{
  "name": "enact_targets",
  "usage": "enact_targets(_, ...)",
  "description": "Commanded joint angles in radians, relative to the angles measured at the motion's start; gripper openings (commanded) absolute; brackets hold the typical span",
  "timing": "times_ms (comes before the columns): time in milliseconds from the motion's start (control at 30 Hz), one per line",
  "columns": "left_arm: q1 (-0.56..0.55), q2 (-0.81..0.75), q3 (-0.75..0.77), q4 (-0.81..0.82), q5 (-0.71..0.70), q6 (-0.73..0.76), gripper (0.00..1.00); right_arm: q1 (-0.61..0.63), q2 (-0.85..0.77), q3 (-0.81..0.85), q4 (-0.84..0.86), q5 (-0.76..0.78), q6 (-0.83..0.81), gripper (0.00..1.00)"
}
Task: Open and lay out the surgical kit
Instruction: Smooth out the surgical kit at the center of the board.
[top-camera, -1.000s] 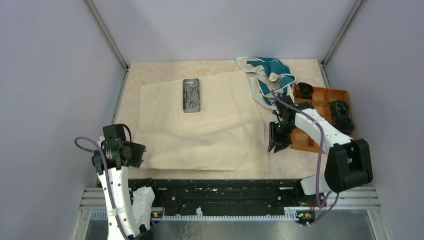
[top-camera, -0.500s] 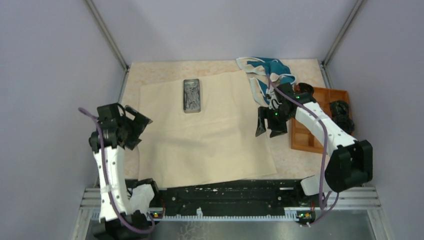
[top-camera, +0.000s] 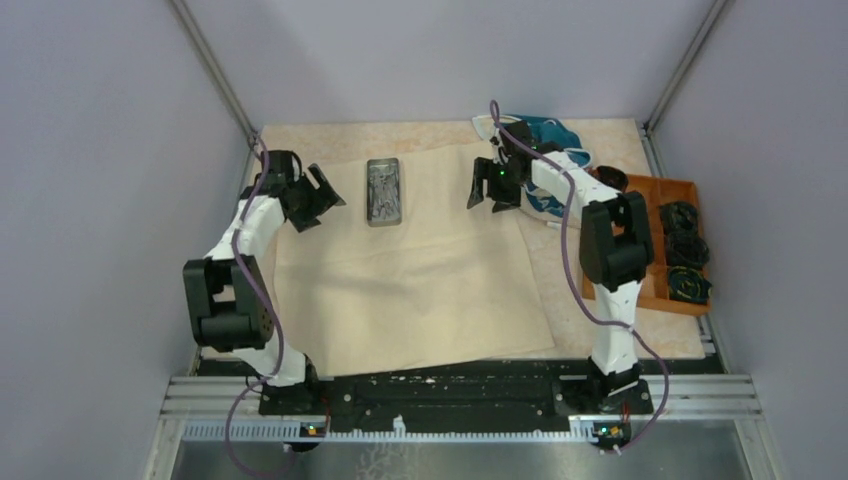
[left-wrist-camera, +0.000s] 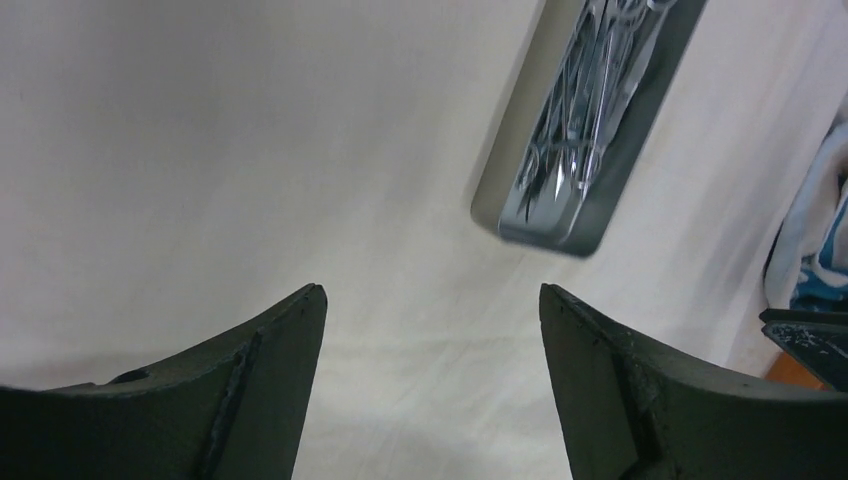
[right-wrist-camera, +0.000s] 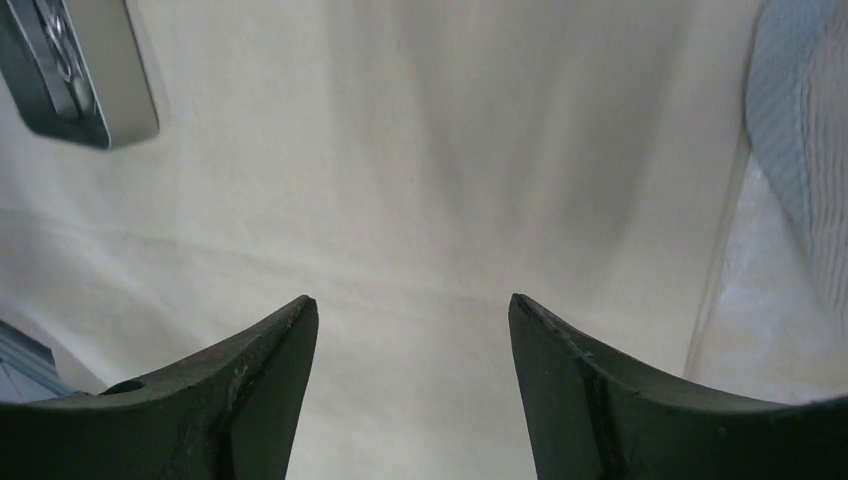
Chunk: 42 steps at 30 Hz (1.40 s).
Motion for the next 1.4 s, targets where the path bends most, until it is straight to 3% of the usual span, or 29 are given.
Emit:
enact_targets(0, 0.009, 0.150, 0.165, 0.140, -0.053, 0.038, 0.84, 0.016, 0.153, 0.211, 0.002, 0.068, 0.054, 0.69)
enact_targets(133, 0.034, 0.273, 0.215, 0.151, -0.035, 0.022, 0.81, 0.027, 0.262, 0.329, -0.037, 0.099, 0.058, 0.69)
enact_targets(300, 0.100, 0.383, 0.222, 0.209, 0.057, -0.027, 0.79, 0.031, 0.327, 0.365, 0.014, 0.140, 0.048, 0.72)
enact_targets(600, 0.149, 0.567, 0.335, 0.217, 0.055, -0.017, 0.81, 0.032, 0.467, 0.436, 0.130, 0.157, 0.044, 0.72)
enact_targets(900, 0.191, 0.740, 0.520, 0.192, 0.069, -0.018, 0.84, 0.033, 0.723, 0.794, -0.018, 0.158, 0.029, 0.74)
enact_targets(1133, 0.203, 0.853, 0.737, 0.107, 0.038, 0.058, 0.87, 0.033, 0.720, 0.794, 0.014, 0.094, 0.090, 0.77)
enact_targets(1233, 0.204, 0.839, 0.784, 0.046, 0.017, 0.084, 0.90, 0.031, 0.705, 0.879, -0.055, 0.074, 0.132, 0.79)
enact_targets(1267, 0.204, 0.820, 0.782, 0.031, 0.025, 0.089, 0.91, 0.029, 0.692, 0.912, -0.067, 0.048, 0.138, 0.82)
enact_targets(1300, 0.194, 0.785, 0.775, 0.013, 0.026, 0.097, 0.93, 0.026, 0.666, 0.926, -0.067, 0.027, 0.143, 0.92)
enact_targets(1367, 0.167, 0.719, 0.744, -0.042, 0.011, 0.108, 0.95, 0.022, 0.592, 0.906, -0.059, 0.006, 0.153, 0.97)
